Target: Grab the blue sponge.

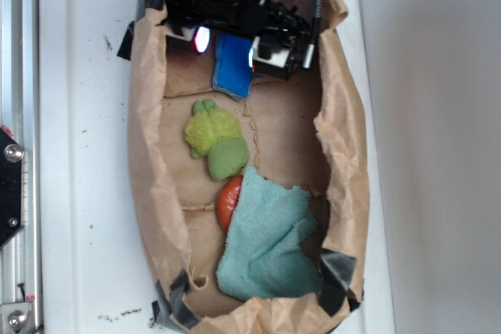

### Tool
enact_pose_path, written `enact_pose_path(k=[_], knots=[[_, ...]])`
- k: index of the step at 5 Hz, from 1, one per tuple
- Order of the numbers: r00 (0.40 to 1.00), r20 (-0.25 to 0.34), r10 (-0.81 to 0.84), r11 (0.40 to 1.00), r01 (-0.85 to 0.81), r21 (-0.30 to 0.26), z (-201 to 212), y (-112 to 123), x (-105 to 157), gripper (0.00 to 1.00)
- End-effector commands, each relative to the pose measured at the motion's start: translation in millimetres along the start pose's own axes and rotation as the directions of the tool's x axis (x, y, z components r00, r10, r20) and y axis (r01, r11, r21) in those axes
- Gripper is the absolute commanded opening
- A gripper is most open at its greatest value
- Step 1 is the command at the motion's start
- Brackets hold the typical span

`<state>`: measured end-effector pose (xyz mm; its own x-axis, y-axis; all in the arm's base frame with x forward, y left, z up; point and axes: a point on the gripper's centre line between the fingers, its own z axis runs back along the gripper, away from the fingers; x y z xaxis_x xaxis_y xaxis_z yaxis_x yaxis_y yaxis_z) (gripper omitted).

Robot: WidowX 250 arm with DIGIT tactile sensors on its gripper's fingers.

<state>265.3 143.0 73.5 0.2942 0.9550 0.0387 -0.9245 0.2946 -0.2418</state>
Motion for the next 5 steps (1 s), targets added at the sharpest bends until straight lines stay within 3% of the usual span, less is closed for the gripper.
enact_pose_path(k=[1, 3, 4, 5], knots=[[0.99, 0.114, 0.081, 0.997, -0.08, -0.015, -2, -8, 17, 1.0], [0.981, 0.174, 0.086, 0.996, -0.082, -0.034, -38, -6, 5, 1.0], [0.98, 0.194, 0.049, 0.998, -0.039, -0.055, -42, 3, -2, 0.84], [0.981, 0.182, 0.071, 0.996, -0.059, -0.071, -32, 8, 0, 0.0]])
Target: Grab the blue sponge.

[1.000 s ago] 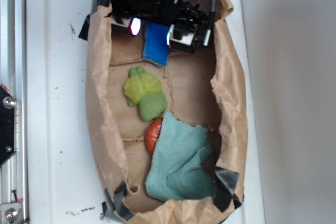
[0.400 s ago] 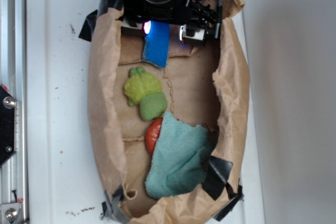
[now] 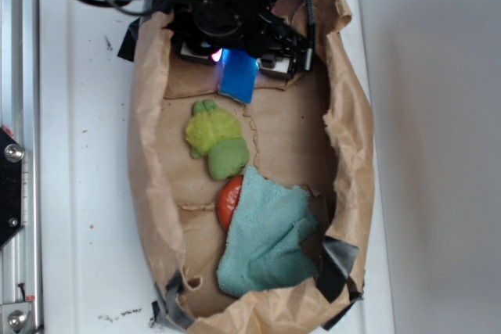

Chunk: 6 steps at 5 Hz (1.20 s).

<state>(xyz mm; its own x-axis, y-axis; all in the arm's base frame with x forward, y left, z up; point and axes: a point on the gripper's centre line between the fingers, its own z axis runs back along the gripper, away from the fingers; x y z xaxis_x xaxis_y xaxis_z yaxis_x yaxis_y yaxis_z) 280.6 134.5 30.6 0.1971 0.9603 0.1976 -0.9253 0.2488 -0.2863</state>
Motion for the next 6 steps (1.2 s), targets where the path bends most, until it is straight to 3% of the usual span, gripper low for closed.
enact_pose_path(k=[1, 2, 3, 4, 5, 6], knots=[[0.999, -0.008, 0.037, 0.999, -0.038, -0.028, 20, 11, 12, 0.0], [1.0, -0.018, -0.023, 0.998, 0.022, -0.054, 32, 9, 18, 0.0], [0.964, -0.057, -0.258, 0.959, 0.249, -0.133, 74, -3, 14, 0.0], [0.875, -0.075, -0.479, 0.862, 0.452, -0.228, 118, -16, -4, 0.0], [0.782, -0.045, -0.622, 0.761, 0.59, -0.27, 147, -31, -29, 0.0], [0.737, -0.033, -0.675, 0.721, 0.65, -0.24, 164, -41, -51, 0.0]])
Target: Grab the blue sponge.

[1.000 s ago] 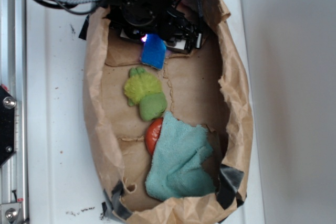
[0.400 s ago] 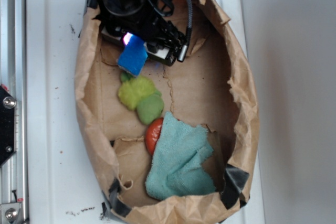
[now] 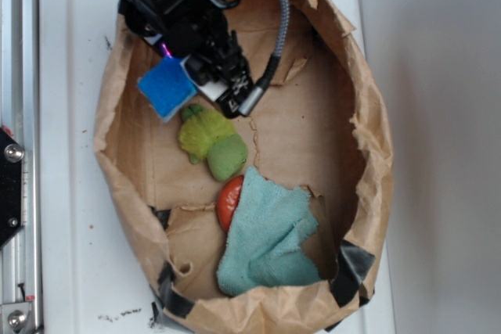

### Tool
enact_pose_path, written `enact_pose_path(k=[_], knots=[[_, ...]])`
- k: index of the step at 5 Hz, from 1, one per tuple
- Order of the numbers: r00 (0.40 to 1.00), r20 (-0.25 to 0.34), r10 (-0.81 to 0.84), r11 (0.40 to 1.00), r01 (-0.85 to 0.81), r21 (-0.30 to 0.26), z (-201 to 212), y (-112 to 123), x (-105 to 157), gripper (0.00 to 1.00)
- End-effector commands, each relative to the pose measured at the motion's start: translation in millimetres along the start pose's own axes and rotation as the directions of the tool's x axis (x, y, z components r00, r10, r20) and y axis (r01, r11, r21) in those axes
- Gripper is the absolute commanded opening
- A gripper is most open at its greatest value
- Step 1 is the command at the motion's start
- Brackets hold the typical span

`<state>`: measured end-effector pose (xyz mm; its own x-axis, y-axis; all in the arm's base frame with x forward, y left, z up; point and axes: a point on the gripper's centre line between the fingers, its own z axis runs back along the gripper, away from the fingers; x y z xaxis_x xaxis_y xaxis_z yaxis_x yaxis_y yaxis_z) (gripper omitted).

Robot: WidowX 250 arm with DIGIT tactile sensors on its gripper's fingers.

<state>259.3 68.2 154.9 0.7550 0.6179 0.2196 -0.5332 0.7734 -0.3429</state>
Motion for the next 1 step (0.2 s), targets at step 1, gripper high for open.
enact_pose_path(k=[1], knots=[[0.986, 0.131, -0.101, 0.995, 0.096, 0.04, 32.7, -24.5, -9.5, 0.0]])
